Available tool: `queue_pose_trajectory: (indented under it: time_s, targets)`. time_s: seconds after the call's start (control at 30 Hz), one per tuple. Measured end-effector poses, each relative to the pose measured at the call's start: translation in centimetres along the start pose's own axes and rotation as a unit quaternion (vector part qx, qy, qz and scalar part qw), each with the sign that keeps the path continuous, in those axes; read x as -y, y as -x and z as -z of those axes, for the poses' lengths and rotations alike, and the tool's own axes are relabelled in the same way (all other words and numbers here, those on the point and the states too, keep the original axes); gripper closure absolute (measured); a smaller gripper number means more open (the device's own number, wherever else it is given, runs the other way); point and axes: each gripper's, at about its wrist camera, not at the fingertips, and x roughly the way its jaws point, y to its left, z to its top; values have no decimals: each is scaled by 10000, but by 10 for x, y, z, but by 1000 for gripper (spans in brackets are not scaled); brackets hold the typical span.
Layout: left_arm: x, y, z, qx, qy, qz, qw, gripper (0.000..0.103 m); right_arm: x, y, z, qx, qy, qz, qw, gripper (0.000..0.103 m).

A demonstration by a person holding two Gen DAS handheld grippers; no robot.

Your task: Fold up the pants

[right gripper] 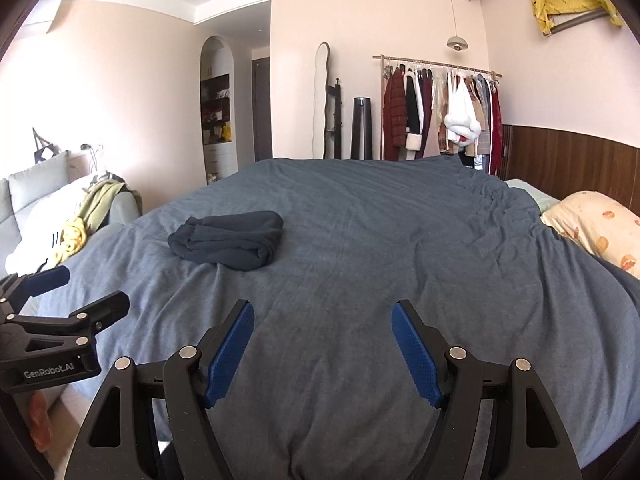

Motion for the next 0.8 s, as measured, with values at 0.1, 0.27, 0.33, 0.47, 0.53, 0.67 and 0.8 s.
queue_pose_trajectory:
  time_s: [0.1,0.27,0.33,0.47,0.53,0.67,0.8]
  targets:
    - [0,7,1,69,-8,-35,10000,0,-1,4,1,20,32,4,10000,32]
    - [0,13,1,113,-18,3,9999,0,-3,8,2,73,49,39,10000,32]
    - [-1,14,1,106,-9,16,9999,0,-3,10,2,93,37,53,9999,32]
    - [-1,16,2,116,18,48,9999,0,-3,12,3,112,33,74,9999,32]
    - [0,18,2,135,8,78,9999,0,-3,13,4,114,26,61,9999,32]
    - [3,20,3,156,-39,56,9999,0,-2,14,5,127,17,48,9999,32]
    - [5,21,2,173,-47,23,9998,0,-2,14,5,133,19,51,9999,32]
